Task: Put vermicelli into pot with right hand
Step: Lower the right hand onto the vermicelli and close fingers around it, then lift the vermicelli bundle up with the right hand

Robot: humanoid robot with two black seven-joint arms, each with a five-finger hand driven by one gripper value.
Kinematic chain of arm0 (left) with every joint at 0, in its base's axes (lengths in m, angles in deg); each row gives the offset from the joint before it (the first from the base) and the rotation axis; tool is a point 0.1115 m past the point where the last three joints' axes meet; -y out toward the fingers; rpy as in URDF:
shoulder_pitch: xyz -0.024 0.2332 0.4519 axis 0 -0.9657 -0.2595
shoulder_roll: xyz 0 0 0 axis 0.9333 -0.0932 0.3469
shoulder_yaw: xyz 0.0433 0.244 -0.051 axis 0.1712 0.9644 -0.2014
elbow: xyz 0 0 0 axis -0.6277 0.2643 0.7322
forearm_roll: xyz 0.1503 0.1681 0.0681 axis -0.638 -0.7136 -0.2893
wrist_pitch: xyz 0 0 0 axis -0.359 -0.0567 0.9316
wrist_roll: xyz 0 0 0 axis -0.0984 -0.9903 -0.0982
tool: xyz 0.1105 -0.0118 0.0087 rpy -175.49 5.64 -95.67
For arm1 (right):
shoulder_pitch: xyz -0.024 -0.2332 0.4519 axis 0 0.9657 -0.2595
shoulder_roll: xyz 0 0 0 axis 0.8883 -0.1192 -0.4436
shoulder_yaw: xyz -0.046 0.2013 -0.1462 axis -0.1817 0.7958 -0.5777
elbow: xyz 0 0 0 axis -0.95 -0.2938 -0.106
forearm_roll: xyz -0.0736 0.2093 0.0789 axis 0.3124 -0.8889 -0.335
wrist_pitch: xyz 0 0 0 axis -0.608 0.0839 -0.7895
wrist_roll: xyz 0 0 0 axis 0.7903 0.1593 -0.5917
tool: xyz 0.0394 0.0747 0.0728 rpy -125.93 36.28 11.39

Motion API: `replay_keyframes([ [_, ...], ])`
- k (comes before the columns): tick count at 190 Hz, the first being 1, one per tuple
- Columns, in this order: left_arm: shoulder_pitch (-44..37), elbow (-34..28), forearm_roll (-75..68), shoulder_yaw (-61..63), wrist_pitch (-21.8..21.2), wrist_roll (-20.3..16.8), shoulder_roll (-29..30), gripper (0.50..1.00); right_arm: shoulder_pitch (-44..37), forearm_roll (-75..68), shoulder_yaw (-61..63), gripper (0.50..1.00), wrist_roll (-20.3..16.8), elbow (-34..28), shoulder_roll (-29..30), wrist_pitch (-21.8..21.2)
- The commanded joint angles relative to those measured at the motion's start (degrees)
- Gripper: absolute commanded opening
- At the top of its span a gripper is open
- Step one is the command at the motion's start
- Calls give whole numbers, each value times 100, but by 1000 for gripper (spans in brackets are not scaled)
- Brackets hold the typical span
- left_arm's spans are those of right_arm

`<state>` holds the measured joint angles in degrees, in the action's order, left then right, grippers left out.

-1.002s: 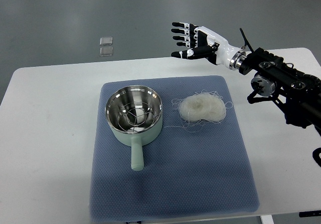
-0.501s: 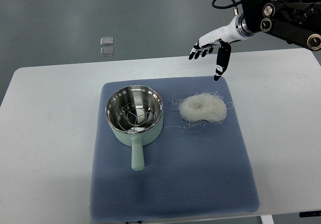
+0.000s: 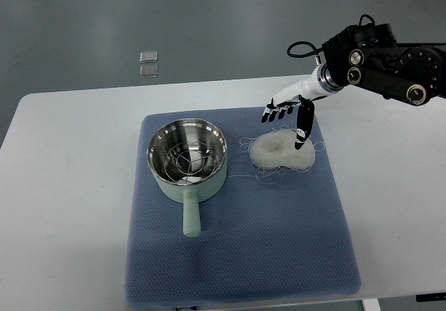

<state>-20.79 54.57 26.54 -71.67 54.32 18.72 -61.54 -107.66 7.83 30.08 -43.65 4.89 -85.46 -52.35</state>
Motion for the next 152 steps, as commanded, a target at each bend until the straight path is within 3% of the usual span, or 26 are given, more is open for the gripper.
replay_keyframes([
  [1,0,-1,1,0,1,0,0,1000,139,7,-16,926,11,13,83,146],
  [32,0,-1,1,0,1,0,0,1000,315,34,-34,924,28,48,127,216],
  [81,0,-1,1,0,1,0,0,1000,666,385,-43,895,187,163,215,735],
  [99,0,-1,1,0,1,0,0,1000,798,508,-51,799,213,224,259,867],
  [116,0,-1,1,0,1,0,0,1000,930,526,-51,603,257,277,277,981],
  [127,0,-10,1,0,1,0,0,1000,939,535,-51,507,283,277,277,1086],
  [152,0,-19,1,0,1,0,0,1000,886,535,-16,500,327,277,242,1104],
])
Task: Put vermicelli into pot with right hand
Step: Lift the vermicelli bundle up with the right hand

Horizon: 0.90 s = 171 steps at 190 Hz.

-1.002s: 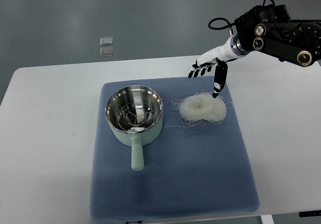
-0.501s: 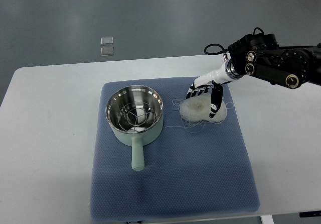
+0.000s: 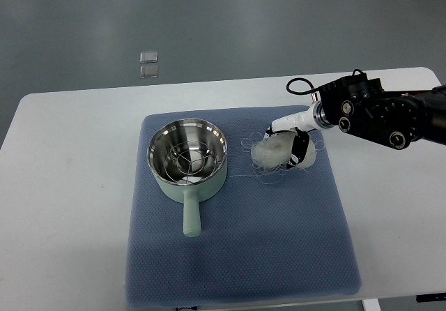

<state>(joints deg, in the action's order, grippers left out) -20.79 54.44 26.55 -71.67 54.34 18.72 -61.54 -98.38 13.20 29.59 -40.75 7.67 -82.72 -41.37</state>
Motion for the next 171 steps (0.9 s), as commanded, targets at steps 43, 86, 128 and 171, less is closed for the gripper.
replay_keyframes([
  [43,0,-6,0,0,-1,0,0,1000,-595,-205,103,500,425,-203,-411,-319],
  [86,0,3,0,0,-1,0,0,1000,-1904,-407,77,500,627,-994,-1316,-723],
  [128,0,38,0,9,-1,0,0,1000,-2916,-486,24,500,627,-1645,-1835,-785],
  [171,0,38,0,18,8,0,0,1000,-3214,-1180,6,500,592,-1610,-1053,-557],
])
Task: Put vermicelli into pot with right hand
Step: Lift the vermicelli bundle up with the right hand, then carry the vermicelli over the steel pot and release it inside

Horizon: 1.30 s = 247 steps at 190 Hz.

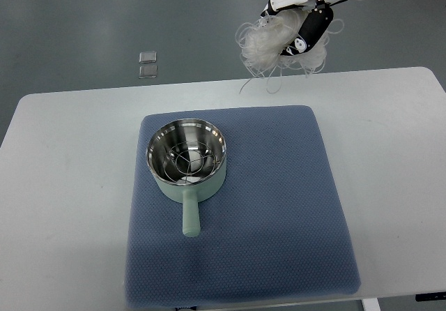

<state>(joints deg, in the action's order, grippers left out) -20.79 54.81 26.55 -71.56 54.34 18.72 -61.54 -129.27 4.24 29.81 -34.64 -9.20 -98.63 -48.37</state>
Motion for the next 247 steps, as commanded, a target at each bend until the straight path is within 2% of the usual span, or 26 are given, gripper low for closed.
replay_keyframes([
  [1,0,1,0,7,8,0,0,1000,-126,-284,-16,500,-20,77,539,143],
  [43,0,-8,0,-11,0,0,0,1000,-30,-337,-235,500,-20,1061,2234,504],
  [72,0,1,0,-11,8,0,0,1000,445,-310,-244,500,-20,1623,2955,600],
  [91,0,1,0,-11,8,0,0,1000,770,-258,-244,500,-20,1800,3193,671],
  [163,0,-8,0,-2,0,0,0,1000,1333,-231,-183,500,-11,2019,3193,811],
  [170,0,-8,0,-2,8,0,0,1000,1385,-231,-183,539,-11,2019,3193,811],
  [204,0,-8,0,-11,8,0,0,1000,1544,-240,-165,580,-2,2028,3193,829],
  [214,0,-8,0,-11,0,0,0,1000,1553,-275,-165,607,-2,2028,3193,829],
  [232,0,-8,0,-11,0,0,0,1000,1614,-302,-86,707,-2,2028,3193,899],
  [239,0,-8,0,-11,0,0,0,1000,1640,-319,-42,772,7,2028,3193,899],
  [247,0,-8,0,-11,0,0,0,1000,1676,-319,-7,803,7,2028,3193,873],
])
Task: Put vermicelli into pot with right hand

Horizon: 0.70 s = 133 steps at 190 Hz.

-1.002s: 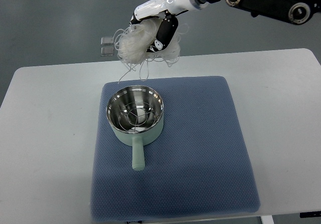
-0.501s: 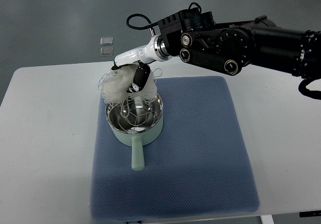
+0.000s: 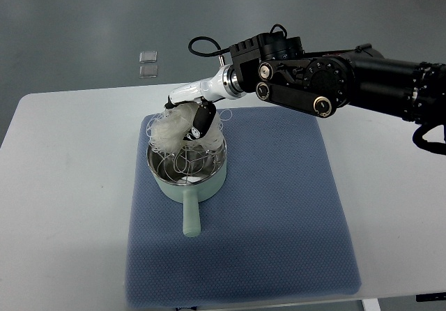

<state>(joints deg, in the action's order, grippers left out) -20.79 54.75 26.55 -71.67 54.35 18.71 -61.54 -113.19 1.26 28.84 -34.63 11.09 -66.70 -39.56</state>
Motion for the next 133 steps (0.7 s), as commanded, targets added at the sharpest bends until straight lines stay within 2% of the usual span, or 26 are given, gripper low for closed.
replay_keyframes([
  [1,0,-2,0,0,-2,0,0,1000,68,-21,91,803,6,0,0,-8],
  [18,0,-2,0,0,6,0,0,1000,138,-21,117,856,6,0,0,-25],
  [34,0,-2,0,0,-2,0,0,1000,138,-21,126,866,6,0,0,-43],
  [43,0,-2,0,0,-2,0,0,1000,130,-30,144,897,6,-9,0,-52],
  [93,0,-10,0,0,-2,0,0,1000,68,-48,1137,897,15,-9,-9,-201],
  [114,0,-10,0,0,-2,0,0,1000,191,-48,1928,897,23,-9,-334,-183],
  [133,0,-2,0,0,-2,0,0,1000,823,-337,2911,897,23,-9,-721,-157],
])
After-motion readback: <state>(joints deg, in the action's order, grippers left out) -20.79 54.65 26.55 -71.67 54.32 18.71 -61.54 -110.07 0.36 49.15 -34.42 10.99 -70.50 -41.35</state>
